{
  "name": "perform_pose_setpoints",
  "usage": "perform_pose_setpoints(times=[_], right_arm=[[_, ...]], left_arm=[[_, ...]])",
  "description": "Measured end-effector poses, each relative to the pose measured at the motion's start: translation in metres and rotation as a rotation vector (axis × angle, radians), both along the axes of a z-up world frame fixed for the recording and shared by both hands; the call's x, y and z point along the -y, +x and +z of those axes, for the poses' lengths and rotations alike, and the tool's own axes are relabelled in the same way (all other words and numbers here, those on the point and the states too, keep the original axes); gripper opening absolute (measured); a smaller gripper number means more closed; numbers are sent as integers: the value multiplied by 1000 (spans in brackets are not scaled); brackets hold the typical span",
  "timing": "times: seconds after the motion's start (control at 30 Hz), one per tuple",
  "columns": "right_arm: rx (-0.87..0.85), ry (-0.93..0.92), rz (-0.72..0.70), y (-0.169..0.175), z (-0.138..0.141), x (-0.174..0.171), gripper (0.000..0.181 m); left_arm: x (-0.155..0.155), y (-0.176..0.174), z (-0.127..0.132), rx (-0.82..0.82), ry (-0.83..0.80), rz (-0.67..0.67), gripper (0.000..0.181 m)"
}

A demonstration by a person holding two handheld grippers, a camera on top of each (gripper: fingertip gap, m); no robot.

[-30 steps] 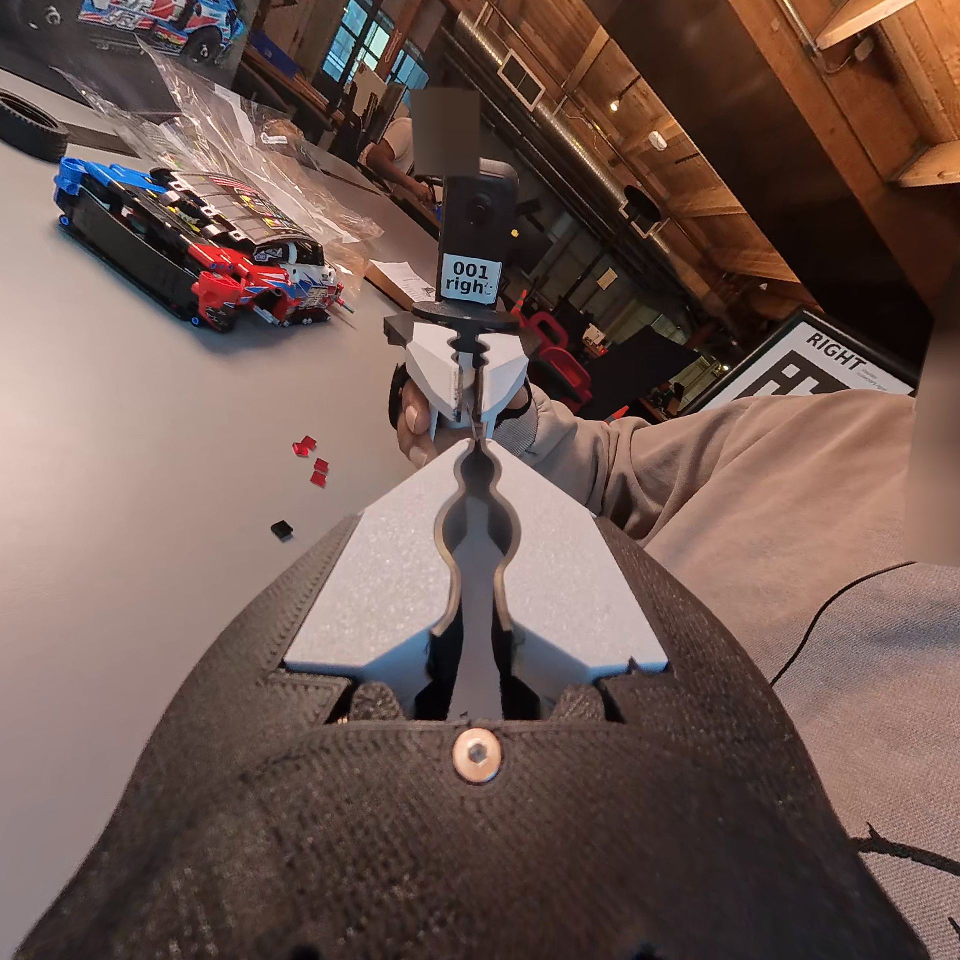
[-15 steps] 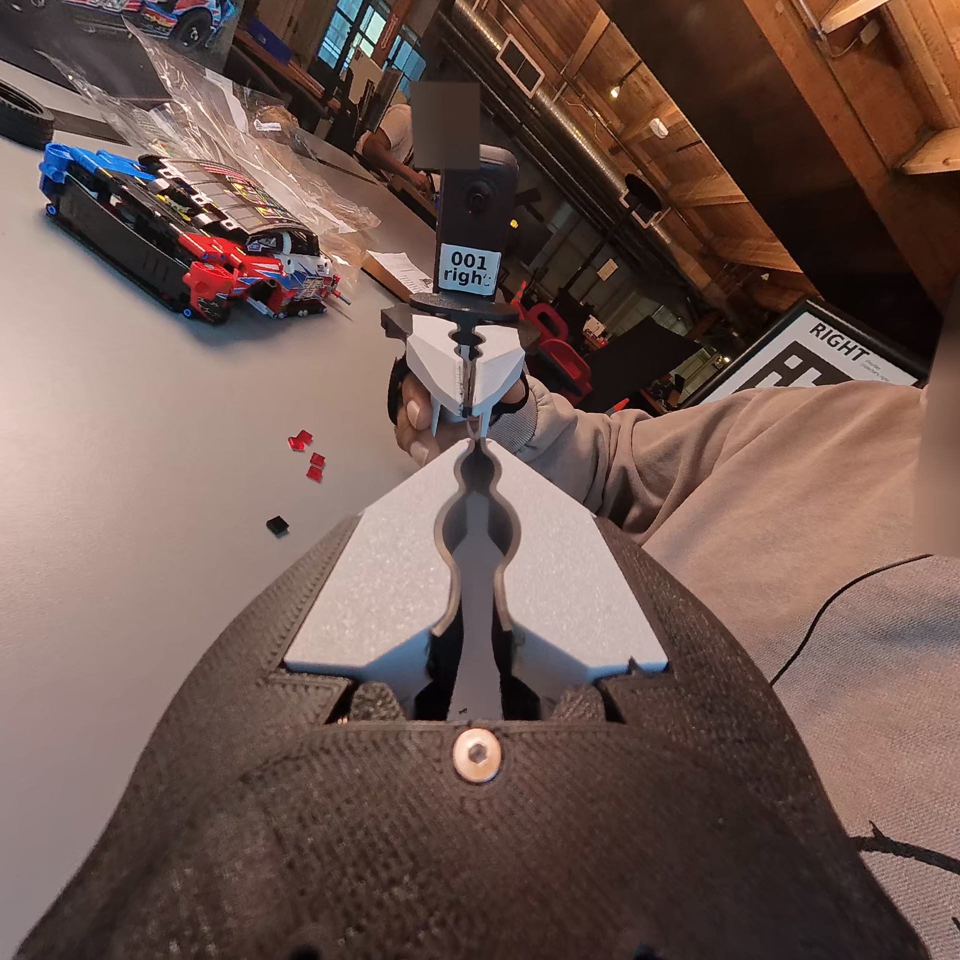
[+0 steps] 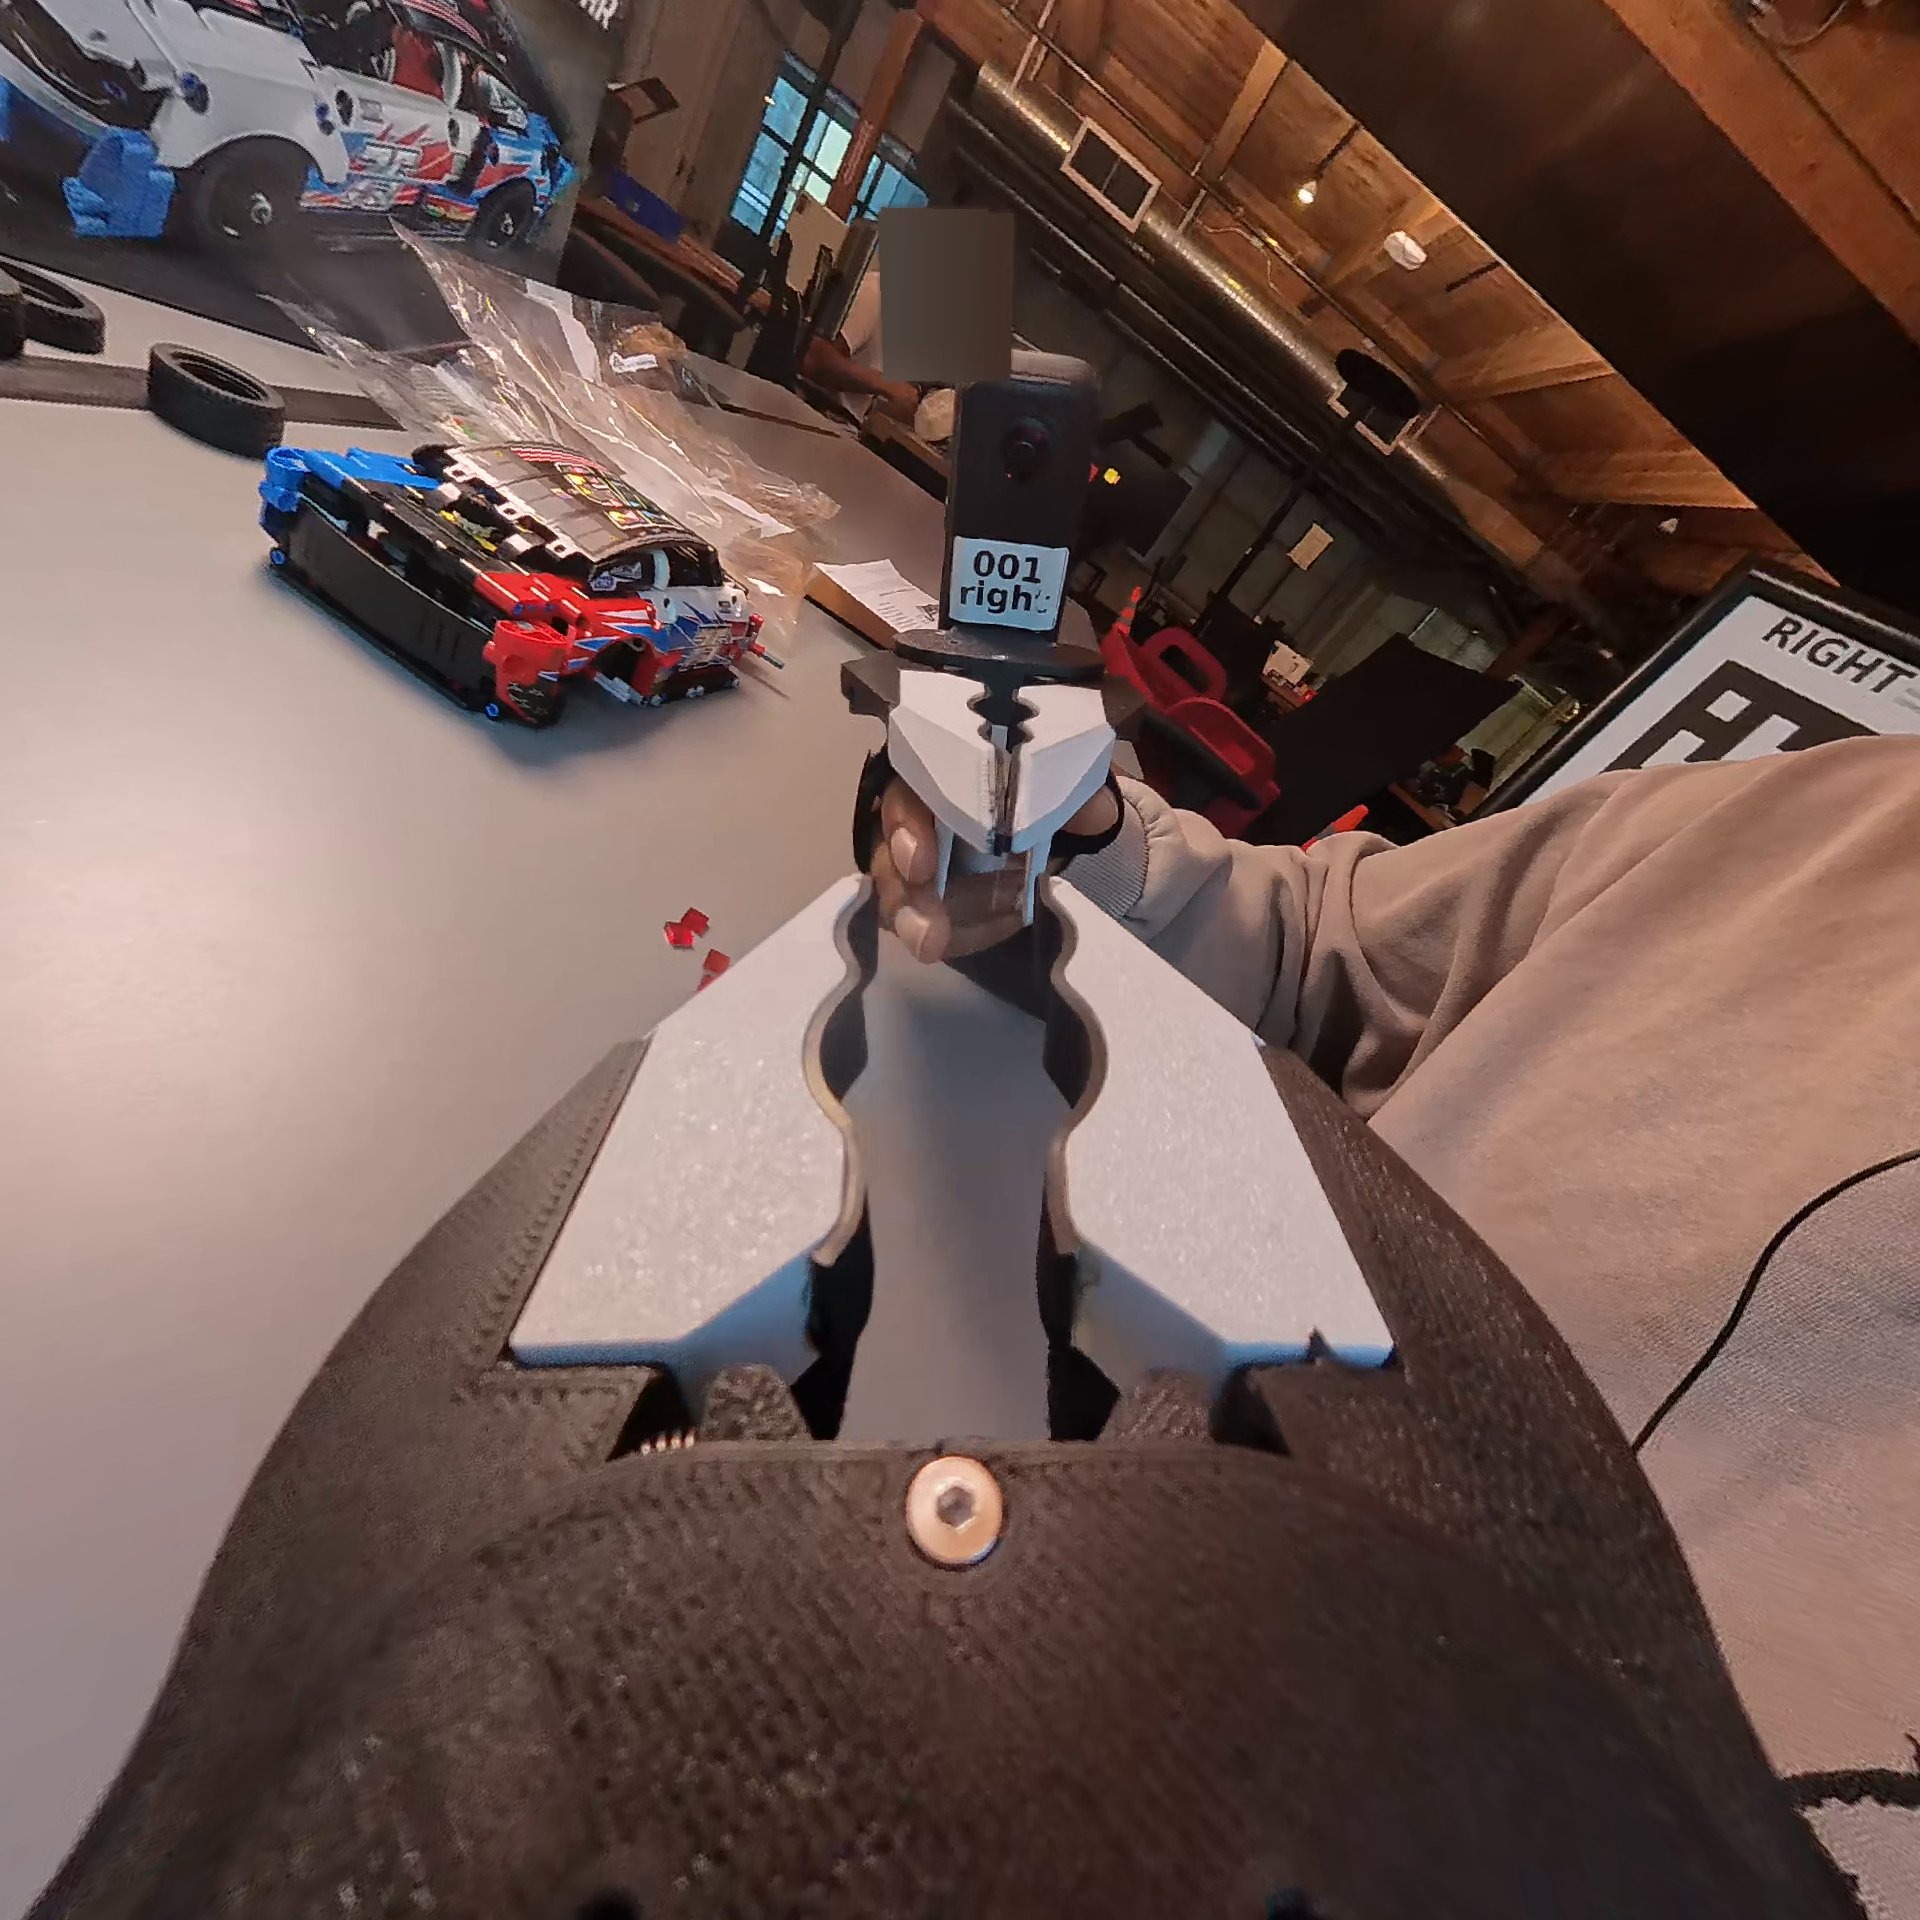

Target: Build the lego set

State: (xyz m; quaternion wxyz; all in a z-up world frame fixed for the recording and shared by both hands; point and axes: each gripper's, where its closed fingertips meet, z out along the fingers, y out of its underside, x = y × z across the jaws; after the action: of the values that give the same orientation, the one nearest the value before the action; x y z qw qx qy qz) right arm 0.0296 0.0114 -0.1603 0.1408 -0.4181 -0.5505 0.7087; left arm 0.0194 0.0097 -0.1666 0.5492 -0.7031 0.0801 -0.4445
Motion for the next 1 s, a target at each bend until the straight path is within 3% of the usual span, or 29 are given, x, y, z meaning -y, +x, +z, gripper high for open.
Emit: perform_pose_setpoints(times=[0.17,0.4,0.7,1.0], right_arm=[[-23,-22,-33,1,7,-8,0],[-46,-77,-89,2,16,-23,0],[-51,-137,-133,3,19,-40,0],[-42,-195,-191,1,18,-59,0]], left_arm=[[0,-4,-1,-77,28,35,37],[-4,-9,-17,-198,11,85,34],[-7,-18,-21,-208,10,128,30],[-12,-31,-35,-383,27,207,35]])
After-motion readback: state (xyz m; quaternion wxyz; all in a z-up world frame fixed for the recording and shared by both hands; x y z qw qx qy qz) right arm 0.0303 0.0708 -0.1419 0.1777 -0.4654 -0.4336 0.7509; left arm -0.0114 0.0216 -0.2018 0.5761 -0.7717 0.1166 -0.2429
